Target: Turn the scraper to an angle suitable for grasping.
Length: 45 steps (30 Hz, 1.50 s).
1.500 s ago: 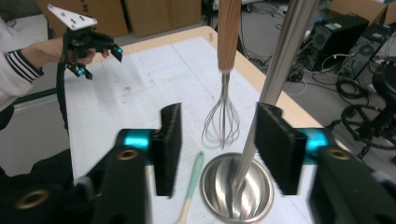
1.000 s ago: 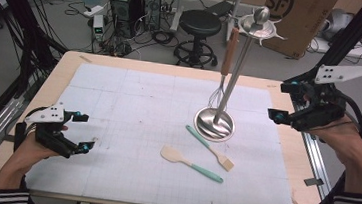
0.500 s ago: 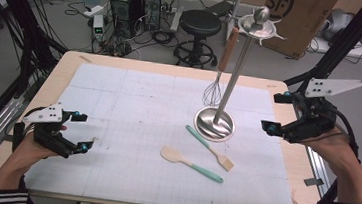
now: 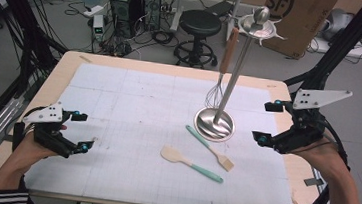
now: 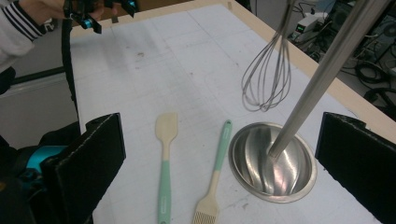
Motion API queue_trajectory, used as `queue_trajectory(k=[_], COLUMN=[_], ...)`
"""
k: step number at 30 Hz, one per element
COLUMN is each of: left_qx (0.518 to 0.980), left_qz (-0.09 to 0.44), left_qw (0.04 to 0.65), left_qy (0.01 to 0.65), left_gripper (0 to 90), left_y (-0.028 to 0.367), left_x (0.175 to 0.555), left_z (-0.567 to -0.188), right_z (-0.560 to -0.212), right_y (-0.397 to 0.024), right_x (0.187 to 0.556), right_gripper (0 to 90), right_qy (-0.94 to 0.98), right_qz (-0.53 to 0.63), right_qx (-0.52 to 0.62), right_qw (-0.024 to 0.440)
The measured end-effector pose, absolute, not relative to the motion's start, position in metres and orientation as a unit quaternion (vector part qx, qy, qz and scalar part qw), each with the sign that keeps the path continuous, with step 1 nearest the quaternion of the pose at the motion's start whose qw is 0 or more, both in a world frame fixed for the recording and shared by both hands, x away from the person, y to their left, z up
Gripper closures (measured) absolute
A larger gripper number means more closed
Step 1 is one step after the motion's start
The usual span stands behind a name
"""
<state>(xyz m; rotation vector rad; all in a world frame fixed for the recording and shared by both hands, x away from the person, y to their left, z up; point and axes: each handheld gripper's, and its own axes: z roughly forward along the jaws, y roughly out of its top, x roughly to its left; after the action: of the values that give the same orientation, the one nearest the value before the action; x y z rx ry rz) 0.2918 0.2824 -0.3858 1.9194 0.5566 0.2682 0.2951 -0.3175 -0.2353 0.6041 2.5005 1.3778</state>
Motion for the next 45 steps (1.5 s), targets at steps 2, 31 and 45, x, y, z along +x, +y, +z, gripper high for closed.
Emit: queue_trajectory(k=[2, 31, 45], left_qx=[0.805, 0.807, 0.808], left_qz=[0.112, 0.110, 0.111], left_qw=[0.534, 0.531, 0.529], left_qy=[0.233, 0.234, 0.234], left_gripper=[1.7, 1.6, 1.7], left_y=[0.281, 0.281, 0.281], left_x=[0.291, 0.292, 0.292], left_z=[-0.385, -0.387, -0.387], right_z=[-0.238, -0.274, -0.313], right_y=[-0.317, -0.288, -0.266], right_x=[0.295, 0.289, 0.290], right_gripper=[0.1, 81.9, 88.8], right_qy=[0.855, 0.887, 0.911], right_qz=[0.465, 0.436, 0.394], right_qx=[0.202, 0.144, 0.122], right_qw=[0.110, 0.055, 0.017])
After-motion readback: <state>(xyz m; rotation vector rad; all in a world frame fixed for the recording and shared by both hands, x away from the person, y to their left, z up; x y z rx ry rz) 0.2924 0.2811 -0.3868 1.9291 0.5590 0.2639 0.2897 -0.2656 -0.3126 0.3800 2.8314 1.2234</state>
